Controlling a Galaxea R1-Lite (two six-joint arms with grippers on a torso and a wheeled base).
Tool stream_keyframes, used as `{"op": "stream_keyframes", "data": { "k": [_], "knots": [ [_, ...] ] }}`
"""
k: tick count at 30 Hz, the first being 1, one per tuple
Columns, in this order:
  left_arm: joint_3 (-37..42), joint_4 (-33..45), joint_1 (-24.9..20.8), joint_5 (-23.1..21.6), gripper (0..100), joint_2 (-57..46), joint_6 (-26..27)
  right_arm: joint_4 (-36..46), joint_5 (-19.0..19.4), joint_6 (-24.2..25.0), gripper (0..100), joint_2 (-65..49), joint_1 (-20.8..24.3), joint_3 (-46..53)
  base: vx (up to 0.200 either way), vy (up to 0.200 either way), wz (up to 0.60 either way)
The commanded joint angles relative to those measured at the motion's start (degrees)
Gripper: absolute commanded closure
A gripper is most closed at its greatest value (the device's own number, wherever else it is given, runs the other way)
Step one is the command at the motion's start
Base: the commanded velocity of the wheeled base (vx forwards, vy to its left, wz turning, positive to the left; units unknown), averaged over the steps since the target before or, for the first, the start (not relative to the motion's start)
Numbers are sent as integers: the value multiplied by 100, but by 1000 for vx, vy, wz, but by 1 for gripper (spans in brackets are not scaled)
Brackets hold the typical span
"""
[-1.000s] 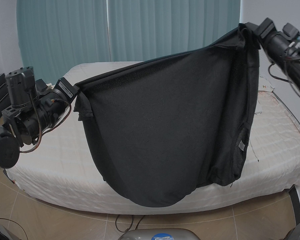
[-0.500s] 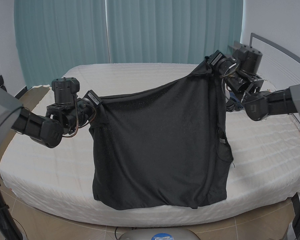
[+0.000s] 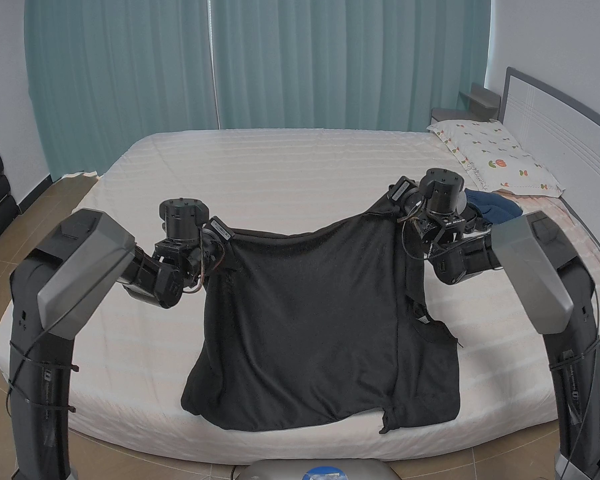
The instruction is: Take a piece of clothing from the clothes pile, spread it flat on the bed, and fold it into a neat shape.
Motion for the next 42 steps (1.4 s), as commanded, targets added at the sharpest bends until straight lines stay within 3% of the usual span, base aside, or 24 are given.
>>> {"op": "stream_keyframes", "data": {
  "k": [1,8,9,18,19,28,34,38,42],
  "knots": [
    [-421,-101,-100,34,100,934,-33,-11,-258,12,100,1053,-134,-629,0,0,0],
    [-807,-101,-108,316,100,1321,-42,68,-258,-23,100,1387,-177,-629,0,0,0],
    [-834,-101,-108,333,0,1347,-42,86,-258,-23,0,1414,-177,-629,0,0,0],
    [-948,-84,-47,729,0,1391,55,112,-179,-137,0,1519,-274,-410,0,0,0],
    [-948,-13,59,1063,0,1365,283,174,-188,-129,0,1405,-476,-322,0,0,0],
    [-1291,373,463,1168,0,1259,626,226,-170,179,0,948,-968,-383,0,0,0],
    [-2073,690,797,1071,0,1277,784,534,-109,188,0,930,-1179,-524,0,0,0],
    [-1827,927,806,1071,0,1207,687,560,-38,232,0,737,-1179,100,0,0,0],
    [-1053,892,814,975,0,864,529,639,366,601,0,429,-1135,733,0,0,0]
  ]
}}
